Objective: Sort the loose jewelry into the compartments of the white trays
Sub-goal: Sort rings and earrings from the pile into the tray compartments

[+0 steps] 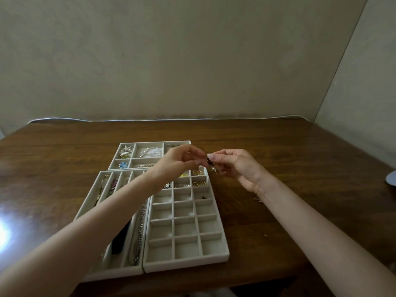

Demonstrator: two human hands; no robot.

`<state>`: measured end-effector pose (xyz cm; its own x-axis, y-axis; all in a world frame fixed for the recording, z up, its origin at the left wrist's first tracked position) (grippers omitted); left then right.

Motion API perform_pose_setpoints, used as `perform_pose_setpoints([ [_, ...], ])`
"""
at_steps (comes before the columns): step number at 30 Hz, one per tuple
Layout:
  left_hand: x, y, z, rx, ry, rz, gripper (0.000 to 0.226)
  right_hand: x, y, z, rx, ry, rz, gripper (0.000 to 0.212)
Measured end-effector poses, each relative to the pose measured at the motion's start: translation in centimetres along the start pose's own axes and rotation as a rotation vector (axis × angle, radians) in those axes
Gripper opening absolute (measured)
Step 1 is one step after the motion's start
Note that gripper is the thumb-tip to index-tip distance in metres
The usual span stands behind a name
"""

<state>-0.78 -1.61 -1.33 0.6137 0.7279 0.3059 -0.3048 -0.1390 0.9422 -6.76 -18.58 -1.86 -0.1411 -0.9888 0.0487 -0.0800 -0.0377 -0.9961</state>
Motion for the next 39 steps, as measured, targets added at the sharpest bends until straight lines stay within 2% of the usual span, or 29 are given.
perform_pose_setpoints([
  [4, -0.3, 0.0, 0.2, 0.02, 0.015, -0.033, 0.02, 0.0, 0.0, 0.0, -0.075, 0.003, 0.039, 0.03],
  [7, -0.5, 0.1, 0.2, -0.004, 0.06, 0.037, 0.02, -0.1, 0.2, -0.1, -0.089, 0.011, 0.009, 0.024],
  [10, -0.7, 0.1, 0.2, -0.047, 0.092, 0.086, 0.022, -0.3, 0.3, -0.2, -0.067, 0.03, -0.084, 0.046],
  [11, -0.7, 0.2, 0.1, -0.062, 0.095, 0.098, 0.02, -0.3, 0.3, -0.3, -0.057, 0.029, -0.101, 0.045],
  [13, -0.9, 0.4, 0.0, -0.089, 0.102, 0.132, 0.014, -0.4, 0.3, -0.5, -0.033, 0.012, -0.097, 0.022],
  [15, -0.9, 0.7, 0.0, -0.108, 0.122, 0.146, 0.013, -0.3, 0.3, -0.6, -0.005, -0.005, -0.061, 0.012],
  [19, -0.3, 0.7, 0.1, -0.09, 0.178, 0.059, 0.014, -0.4, 0.4, -1.0, 0.09, 0.004, 0.009, 0.025],
  [21, -0.2, 0.7, 0.1, -0.074, 0.179, 0.049, 0.011, -0.6, 0.3, -1.2, 0.18, 0.023, -0.032, 0.029],
  [25, -0.2, 0.6, 0.0, -0.056, 0.174, 0.05, 0.009, -1.0, 0.3, -1.2, 0.323, 0.08, -0.142, 0.011],
  [29, -0.2, 0.6, 0.0, -0.058, 0.199, 0.049, 0.009, -1.3, 0.2, -1.2, 0.339, 0.113, -0.207, 0.005],
  [34, 0.1, 0.4, 0.1, -0.076, 0.226, 0.082, 0.009, -1.6, 0.5, -1.1, 0.272, 0.113, -0.148, 0.008],
  [37, -0.1, 0.4, 0.2, -0.12, 0.243, 0.207, 0.011, -1.6, 0.4, -1.1, 0.297, 0.158, -0.188, 0.013],
  [39, -0.3, 0.6, 0.2, -0.146, 0.254, 0.32, 0.01, -1.7, 0.5, -1.1, 0.384, 0.202, -0.313, 0.015],
])
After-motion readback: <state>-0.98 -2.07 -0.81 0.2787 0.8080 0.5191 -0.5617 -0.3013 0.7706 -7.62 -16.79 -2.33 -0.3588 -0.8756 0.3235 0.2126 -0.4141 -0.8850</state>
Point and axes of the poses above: each hand's wrist, its own z-axis towards the middle knuckle, its own x-axis out of the back of the hand, y = z × x, the point moved 1 cm from there along z, towards the middle knuckle, and after that the axes turned 3 degrees about -z, right-handed, at the moved point
